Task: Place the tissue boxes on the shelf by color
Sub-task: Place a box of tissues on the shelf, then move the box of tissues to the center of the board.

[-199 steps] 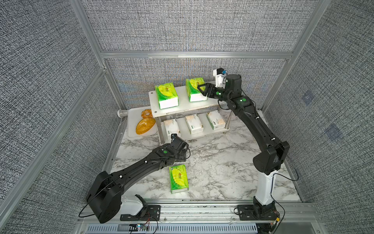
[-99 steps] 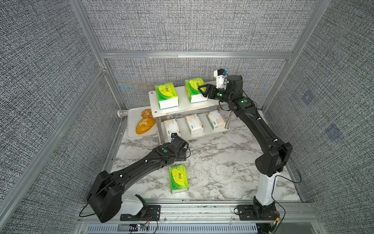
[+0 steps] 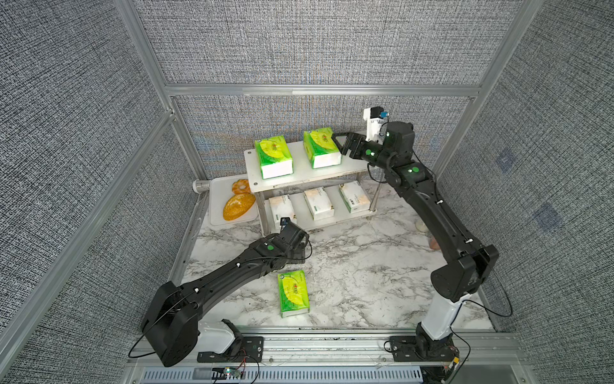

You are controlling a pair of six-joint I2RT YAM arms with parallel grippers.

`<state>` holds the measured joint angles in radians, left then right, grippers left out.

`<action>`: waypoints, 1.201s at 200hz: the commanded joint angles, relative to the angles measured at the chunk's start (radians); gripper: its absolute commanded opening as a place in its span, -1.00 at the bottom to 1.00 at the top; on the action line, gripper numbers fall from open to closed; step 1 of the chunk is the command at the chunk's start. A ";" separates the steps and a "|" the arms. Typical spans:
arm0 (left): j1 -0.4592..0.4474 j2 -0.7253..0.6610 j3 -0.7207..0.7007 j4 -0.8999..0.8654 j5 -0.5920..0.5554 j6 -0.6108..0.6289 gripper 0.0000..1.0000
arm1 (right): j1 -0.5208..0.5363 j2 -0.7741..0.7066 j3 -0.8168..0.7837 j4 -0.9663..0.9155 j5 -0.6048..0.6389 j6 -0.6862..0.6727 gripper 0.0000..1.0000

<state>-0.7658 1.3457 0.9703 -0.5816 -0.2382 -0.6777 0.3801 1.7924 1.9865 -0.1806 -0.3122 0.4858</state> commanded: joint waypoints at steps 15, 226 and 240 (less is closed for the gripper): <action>0.000 -0.041 0.001 -0.056 -0.006 0.012 0.53 | 0.003 -0.150 -0.211 0.085 0.041 -0.005 0.73; -0.153 -0.080 -0.368 0.309 0.262 -0.296 0.29 | 0.338 -0.456 -1.271 0.251 0.015 0.006 0.74; -0.170 -0.022 -0.312 0.328 0.244 -0.298 0.29 | 0.329 -0.454 -1.296 0.256 0.014 0.015 0.75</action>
<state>-0.9138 1.2522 0.6022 -0.3035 0.0097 -0.9562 0.7177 1.3342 0.7177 -0.0082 -0.2775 0.4694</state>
